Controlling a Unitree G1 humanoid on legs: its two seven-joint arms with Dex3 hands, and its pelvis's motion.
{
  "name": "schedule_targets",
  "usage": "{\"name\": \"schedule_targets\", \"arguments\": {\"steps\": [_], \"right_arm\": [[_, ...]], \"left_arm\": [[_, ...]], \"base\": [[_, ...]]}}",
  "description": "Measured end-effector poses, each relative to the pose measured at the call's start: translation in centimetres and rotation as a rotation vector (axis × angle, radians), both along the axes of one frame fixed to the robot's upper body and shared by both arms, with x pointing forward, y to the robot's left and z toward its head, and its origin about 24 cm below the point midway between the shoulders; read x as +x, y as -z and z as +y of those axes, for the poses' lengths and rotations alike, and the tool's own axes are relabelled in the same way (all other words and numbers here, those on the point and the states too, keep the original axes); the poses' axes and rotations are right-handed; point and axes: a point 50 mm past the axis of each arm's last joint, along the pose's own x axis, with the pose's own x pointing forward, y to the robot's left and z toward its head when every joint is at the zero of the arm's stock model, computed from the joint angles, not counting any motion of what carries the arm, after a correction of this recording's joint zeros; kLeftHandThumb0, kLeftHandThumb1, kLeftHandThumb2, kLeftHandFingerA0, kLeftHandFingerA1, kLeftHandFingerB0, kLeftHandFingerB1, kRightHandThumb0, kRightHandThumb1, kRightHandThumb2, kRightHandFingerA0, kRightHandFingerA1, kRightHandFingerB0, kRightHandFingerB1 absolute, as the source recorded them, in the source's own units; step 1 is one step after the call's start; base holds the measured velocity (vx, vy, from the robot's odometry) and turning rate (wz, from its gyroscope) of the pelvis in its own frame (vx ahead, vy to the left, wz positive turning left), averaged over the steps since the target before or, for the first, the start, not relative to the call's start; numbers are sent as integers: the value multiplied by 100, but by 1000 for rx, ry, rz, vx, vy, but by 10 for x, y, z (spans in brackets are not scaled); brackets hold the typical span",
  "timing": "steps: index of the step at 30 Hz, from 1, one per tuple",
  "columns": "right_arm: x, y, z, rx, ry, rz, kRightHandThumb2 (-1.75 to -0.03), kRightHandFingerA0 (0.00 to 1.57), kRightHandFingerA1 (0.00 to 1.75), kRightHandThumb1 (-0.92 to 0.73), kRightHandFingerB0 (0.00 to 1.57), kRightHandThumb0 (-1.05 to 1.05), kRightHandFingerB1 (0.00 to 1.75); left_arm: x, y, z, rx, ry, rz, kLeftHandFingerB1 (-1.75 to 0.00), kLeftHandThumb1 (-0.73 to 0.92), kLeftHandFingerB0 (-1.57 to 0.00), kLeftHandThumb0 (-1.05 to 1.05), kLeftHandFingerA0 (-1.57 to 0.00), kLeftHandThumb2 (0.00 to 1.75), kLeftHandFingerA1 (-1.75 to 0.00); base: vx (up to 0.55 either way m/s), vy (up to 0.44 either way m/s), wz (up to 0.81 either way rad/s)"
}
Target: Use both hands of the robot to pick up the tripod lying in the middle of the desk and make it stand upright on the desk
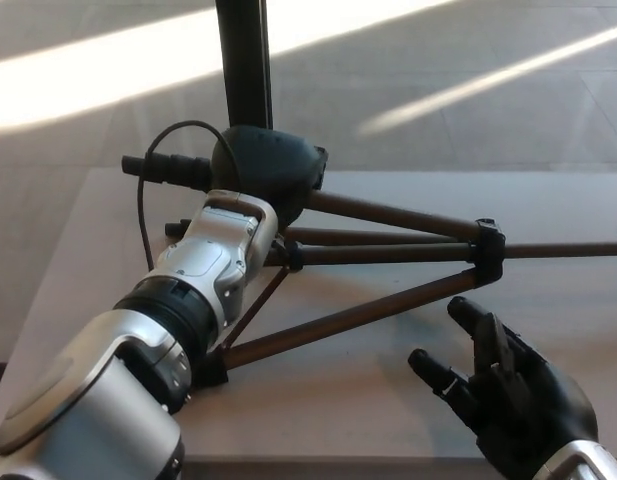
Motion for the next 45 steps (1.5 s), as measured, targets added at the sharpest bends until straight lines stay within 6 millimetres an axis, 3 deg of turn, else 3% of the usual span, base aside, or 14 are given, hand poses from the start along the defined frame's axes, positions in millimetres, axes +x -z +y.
{"name": "schedule_targets", "arguments": {"steps": [7,8,14,15,22,23,24,29,34,36,37,43,44,45], "right_arm": [[4,12,-6,4,64,104,-63,17,65,-79,30,-60,45],[5,13,-6,6,69,114,-91,16,63,-61,24,-63,53],[17,10,-5,29,84,132,-93,1,55,-60,10,-62,49],[20,10,-4,33,84,134,-111,5,57,-59,0,-35,51],[34,8,7,83,56,145,-95,0,32,-57,9,-75,42],[35,8,9,91,49,146,-63,0,29,-73,11,-76,30],[37,7,11,98,41,147,-95,0,14,-63,6,-94,18],[45,6,25,156,-17,139,-95,0,13,-61,0,-96,8],[52,10,35,221,-52,136,-99,0,13,-66,0,-104,0],[53,13,36,245,-56,132,-101,0,15,-67,0,-105,0],[53,15,36,253,-57,131,-63,0,0,-75,0,-92,0],[58,21,39,291,-52,114,-63,0,0,-77,0,-92,0],[59,22,39,295,-49,110,-87,0,0,-60,0,-93,0],[60,23,39,299,-46,107,-87,0,0,-59,0,-94,0]], "left_arm": [[5,-32,-9,-1,26,-73,-99,59,-83,-23,-95,82,-148],[5,-37,-10,-4,31,-85,-101,56,-86,-23,-96,84,-151],[5,-47,-16,-22,54,-111,-123,56,-80,-20,-94,96,-160],[5,-47,-17,-26,56,-111,-124,55,-82,-19,-93,90,-163],[4,-49,-20,-55,68,-112,-118,59,-81,-20,-92,85,-157],[4,-50,-20,-59,69,-112,-121,60,-78,-20,-95,85,-162],[4,-50,-21,-63,71,-113,-122,59,-81,-19,-91,92,-158],[3,-49,-23,-90,78,-109,-143,59,-77,-19,-90,89,-174],[2,-48,-27,-103,88,-106,-110,60,-80,-23,-89,85,-149],[2,-48,-28,-104,90,-107,-129,55,-77,-18,-91,87,-159],[1,-48,-28,-105,91,-109,-123,56,-77,-20,-93,88,-157],[0,-49,-32,-122,103,-116,-139,55,-77,-17,-90,88,-167],[0,-49,-32,-125,103,-118,-141,53,-77,-16,-90,86,-168],[0,-49,-33,-128,105,-119,-122,52,-80,-17,-92,81,-157]], "base": [[0,0,0],[0,0,0],[0,0,0],[0,0,0],[0,0,0],[0,0,0],[0,0,0],[0,0,0],[0,0,0],[0,0,0],[0,0,0],[0,0,0],[0,0,0],[0,0,0]]}}
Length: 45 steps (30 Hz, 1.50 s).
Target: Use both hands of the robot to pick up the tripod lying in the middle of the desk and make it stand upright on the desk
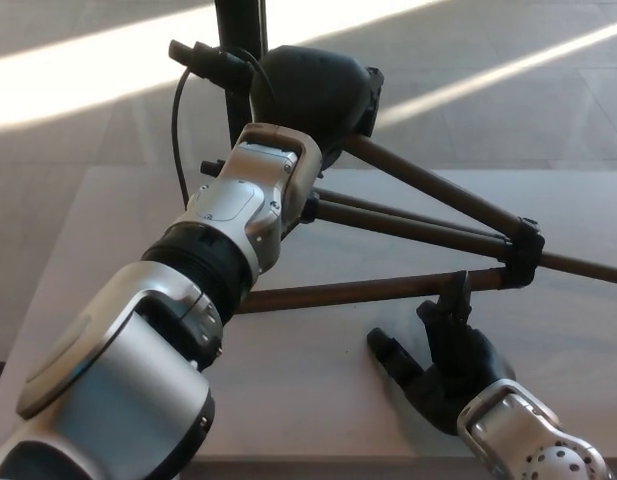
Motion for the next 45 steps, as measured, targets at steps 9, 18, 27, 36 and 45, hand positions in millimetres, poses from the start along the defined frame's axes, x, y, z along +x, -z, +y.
{"name": "schedule_targets", "arguments": {"steps": [9,18,27,36,45], "right_arm": [[15,0,-5,26,54,-22,-98,0,12,-66,0,-105,1],[33,-11,-10,21,108,-42,-82,0,0,-52,0,-89,1],[48,-29,-14,14,141,-70,-73,0,5,-57,0,-62,10],[55,-40,-25,-54,266,-50,-71,83,98,-82,78,-17,91],[55,-38,-24,-134,286,-35,-85,94,171,-75,80,-21,141]], "left_arm": [[-1,-3,-2,-11,7,-9,-122,54,-83,-19,-92,82,-160],[0,-9,3,2,-1,-33,-82,66,-78,-34,-85,58,-113],[2,-5,12,19,-26,-17,-133,74,-71,-36,-85,63,-164],[1,6,14,7,-36,15,-138,70,-65,-28,-89,64,-174],[0,5,13,7,-29,8,-134,67,-73,-28,-88,65,-172]], "base": [[0,0,0],[0,0,0],[0,0,0],[0,0,0],[0,0,0]]}}
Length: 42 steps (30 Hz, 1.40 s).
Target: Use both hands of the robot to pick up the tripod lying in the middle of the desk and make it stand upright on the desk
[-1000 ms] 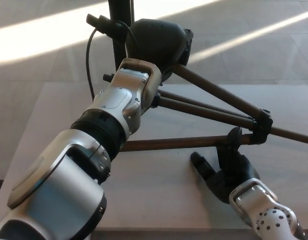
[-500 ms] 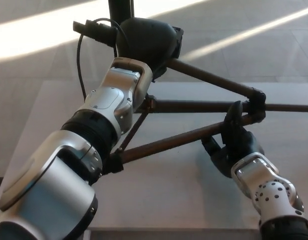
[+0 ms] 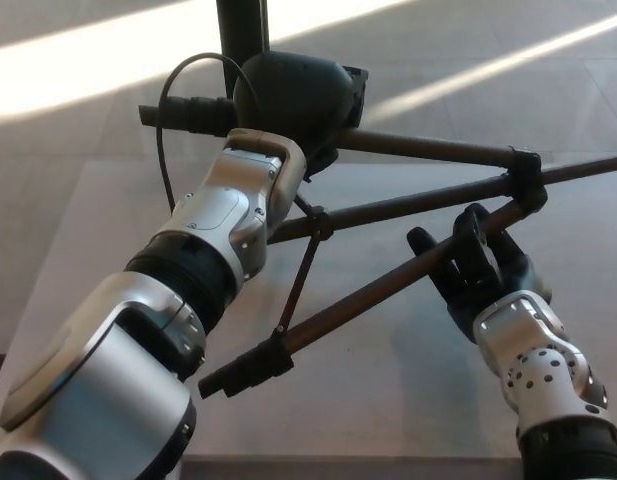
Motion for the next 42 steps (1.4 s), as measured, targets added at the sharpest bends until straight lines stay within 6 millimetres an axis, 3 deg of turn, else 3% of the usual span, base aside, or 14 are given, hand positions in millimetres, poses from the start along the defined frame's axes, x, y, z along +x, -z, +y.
{"name": "schedule_targets", "arguments": {"steps": [5,7,12,14,17,19,24,26,30,32,34,36,38,42], "right_arm": [[0,-1,2,-33,-10,-13,-100,100,175,-72,82,-19,154],[0,-1,2,-40,-10,-14,-80,94,175,-80,78,-27,156],[1,-1,-4,-8,25,6,-81,99,175,-80,64,-26,169],[1,-1,-4,-4,33,10,-77,99,175,-83,63,-29,170],[2,-4,-4,-25,31,4,-83,99,175,-80,68,-27,172],[4,-8,-4,-37,32,-9,-108,98,175,-62,76,-17,157],[13,-31,-9,-131,44,-74,-123,100,175,-53,80,-21,162],[17,-45,-15,-199,50,-112,-114,101,175,-59,81,-27,162],[27,-83,-31,-369,49,-194,-124,103,175,-52,80,-24,164],[30,-100,-37,-430,41,-223,-134,102,175,-43,75,-22,167],[33,-116,-43,-505,25,-241,-134,101,175,-44,74,-21,170],[34,-127,-46,-563,5,-248,-133,102,175,-45,75,-20,169],[36,-138,-48,-616,-19,-255,-134,99,175,-44,79,-18,164],[37,-154,-49,-693,-67,-249,-126,95,175,-49,78,-13,153]], "left_arm": [[0,0,2,1,-1,-8,-120,67,-75,-24,-87,65,-165],[0,0,2,2,0,-9,-115,65,-77,-26,-85,63,-164],[-1,1,-1,21,14,-10,-94,71,-75,-27,-86,67,-150],[-2,1,-2,26,18,-7,-102,72,-74,-28,-86,68,-151],[-1,1,-1,36,15,-4,-100,74,-76,-30,-87,65,-147],[-1,1,1,42,10,-3,-108,66,-78,-25,-87,67,-148],[1,1,10,17,-6,4,-129,64,-74,-22,-86,68,-156],[2,0,14,3,-16,6,-113,63,-77,-24,-84,67,-146],[3,-3,18,-15,-29,-1,-117,65,-75,-26,-82,67,-151],[3,-6,18,-25,-30,-7,-93,68,-80,-23,-81,73,-122],[3,-10,18,-40,-31,-15,-122,62,-77,-22,-85,72,-152],[4,-12,18,-59,-31,-21,-122,60,-76,-22,-87,77,-154],[4,-14,19,-80,-33,-26,-148,58,-70,-20,-85,71,-173],[4,-16,20,-104,-35,-31,-145,61,-75,-21,-89,74,-172]], "base": [[0,0,0],[0,0,0],[0,0,0],[0,0,0],[0,0,0],[0,0,0],[0,0,0],[0,0,0],[0,0,0],[0,0,0],[0,0,0],[0,0,0],[0,0,0],[0,0,0]]}}
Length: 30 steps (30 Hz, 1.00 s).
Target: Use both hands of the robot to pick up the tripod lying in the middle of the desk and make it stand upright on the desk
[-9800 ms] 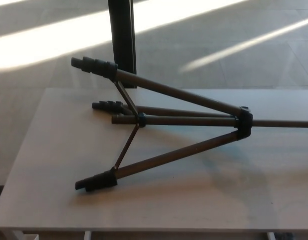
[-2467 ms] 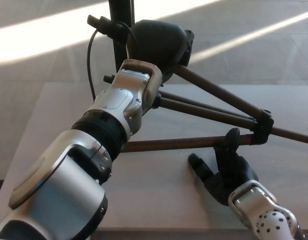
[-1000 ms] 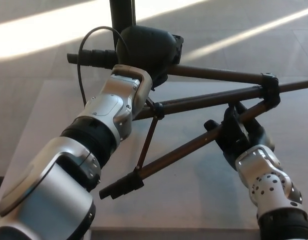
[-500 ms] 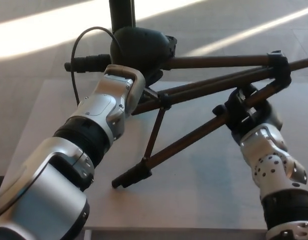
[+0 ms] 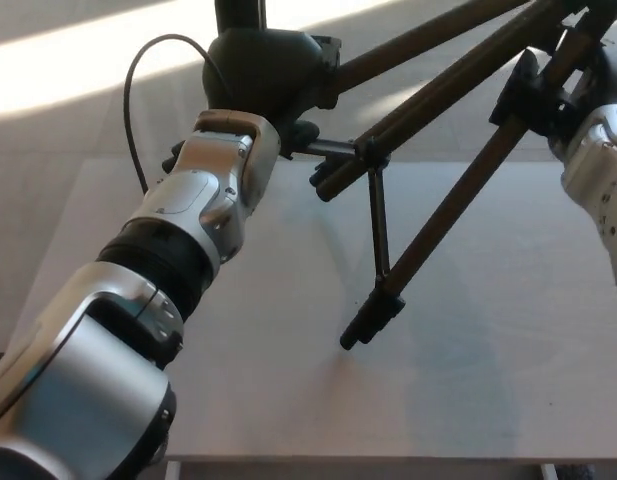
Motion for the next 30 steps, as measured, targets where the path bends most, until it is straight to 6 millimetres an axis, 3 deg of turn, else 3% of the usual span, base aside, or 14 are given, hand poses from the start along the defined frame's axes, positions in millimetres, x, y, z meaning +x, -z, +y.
{"name": "schedule_targets", "arguments": {"steps": [1,2,3,5,7,10,11,17,20,24,27,28,29,30], "right_arm": [[0,-3,0,-17,-6,6,-126,96,175,-49,80,-13,152],[0,-6,0,-35,-13,12,-126,96,175,-49,80,-13,152],[0,-10,0,-50,-17,15,-129,97,175,-49,83,-15,154],[1,-19,2,-88,-32,20,-129,99,175,-48,85,-18,156],[1,-24,3,-115,-40,21,-128,99,175,-48,84,-17,157],[1,-27,7,-168,-54,37,-125,98,175,-49,83,-18,155],[1,-27,8,-188,-57,44,-126,97,175,-48,82,-18,160],[1,-27,17,-294,-74,62,-130,95,175,-43,76,-18,159],[1,-31,24,-348,-84,53,-124,99,175,-45,78,-29,154],[1,-39,36,-439,-101,32,-127,103,175,-39,84,-31,155],[1,-42,42,-491,-114,21,-130,101,175,-37,82,-33,159],[1,-43,43,-505,-117,19,-125,101,175,-41,83,-29,153],[1,-44,46,-529,-123,14,-128,100,175,-39,82,-26,145],[1,-44,47,-540,-126,12,-118,127,140,-46,89,-29,109]], "left_arm": [[0,0,0,-5,-1,0,-115,62,-79,-26,-87,73,-151],[0,0,1,-11,-1,0,-115,62,-79,-26,-87,73,-151],[0,-1,1,-16,-2,2,-89,61,-81,-24,-90,70,-133],[0,-1,2,-29,-3,5,-68,61,-85,-28,-92,63,-139],[0,0,2,-41,-4,8,-71,62,-86,-26,-94,68,-133],[0,3,4,-61,-5,19,-101,61,-83,-21,-90,85,-122],[0,6,4,-66,-6,25,-125,63,-80,-22,-87,85,-145],[-2,23,11,-129,-17,70,-134,63,-67,-20,-83,64,-159],[-3,30,14,-176,-26,90,-145,61,-69,-15,-89,94,-170],[-5,40,17,-252,-41,123,-116,68,-71,-17,-87,65,-164],[-6,48,18,-295,-50,147,-128,72,-73,-20,-85,65,-167],[-7,49,18,-305,-51,152,-147,70,-64,-18,-82,69,-175],[-8,53,19,-321,-55,162,-140,69,-66,-16,-82,78,-173],[-8,54,19,-328,-57,166,-141,68,-69,-15,-83,82,-174]], "base": [[0,0,0],[0,0,0],[0,0,0],[0,0,0],[0,0,0],[0,0,0],[0,0,0],[0,0,0],[0,0,0],[0,0,0],[0,0,0],[0,0,0],[0,0,0],[0,0,0]]}}
